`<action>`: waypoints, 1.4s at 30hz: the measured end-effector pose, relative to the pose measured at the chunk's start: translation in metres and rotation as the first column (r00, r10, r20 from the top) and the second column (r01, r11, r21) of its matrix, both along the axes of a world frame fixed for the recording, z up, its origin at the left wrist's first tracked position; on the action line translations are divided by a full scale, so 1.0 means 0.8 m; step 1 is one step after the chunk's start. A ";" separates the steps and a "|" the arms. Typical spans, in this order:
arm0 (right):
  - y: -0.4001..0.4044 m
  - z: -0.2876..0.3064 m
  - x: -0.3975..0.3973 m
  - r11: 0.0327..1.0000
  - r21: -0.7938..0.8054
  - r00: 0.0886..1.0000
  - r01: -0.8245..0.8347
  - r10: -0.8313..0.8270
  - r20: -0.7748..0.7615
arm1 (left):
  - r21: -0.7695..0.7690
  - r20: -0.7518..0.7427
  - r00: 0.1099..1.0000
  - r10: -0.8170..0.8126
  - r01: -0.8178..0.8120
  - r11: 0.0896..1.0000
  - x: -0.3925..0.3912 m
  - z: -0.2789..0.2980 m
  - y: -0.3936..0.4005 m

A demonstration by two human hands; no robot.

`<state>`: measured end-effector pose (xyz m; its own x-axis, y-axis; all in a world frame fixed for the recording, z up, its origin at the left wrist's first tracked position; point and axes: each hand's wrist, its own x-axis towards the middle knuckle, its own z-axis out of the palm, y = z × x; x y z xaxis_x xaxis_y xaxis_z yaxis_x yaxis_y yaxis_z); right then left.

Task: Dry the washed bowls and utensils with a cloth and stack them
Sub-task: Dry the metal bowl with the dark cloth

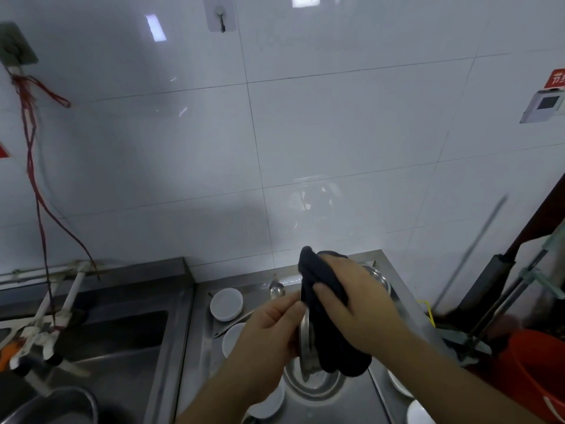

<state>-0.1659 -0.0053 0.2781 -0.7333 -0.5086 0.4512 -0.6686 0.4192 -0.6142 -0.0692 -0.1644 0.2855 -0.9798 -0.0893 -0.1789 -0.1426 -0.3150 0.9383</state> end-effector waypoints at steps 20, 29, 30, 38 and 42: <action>-0.033 -0.019 0.009 0.633 -0.426 0.132 0.647 0.457 0.880 | -0.279 -0.224 0.975 0.007 -0.071 0.958 0.002 0.022 -0.004; -0.047 0.015 0.050 0.665 -0.437 0.133 0.606 0.457 0.879 | -0.465 -0.276 0.955 0.110 -0.233 0.854 -0.017 0.010 0.009; -0.046 0.017 0.050 0.644 -0.446 0.133 0.622 0.475 0.870 | -0.465 -0.284 0.952 0.114 -0.241 0.852 -0.018 0.010 0.011; -0.051 0.012 0.053 0.553 -0.503 0.362 0.665 0.350 0.864 | -0.404 -0.240 0.970 0.046 -0.143 0.904 -0.012 0.015 0.027; -0.040 0.007 0.027 0.570 -0.511 0.458 0.643 0.248 0.854 | -0.518 -0.245 0.969 -0.037 -0.098 0.849 0.005 0.000 0.027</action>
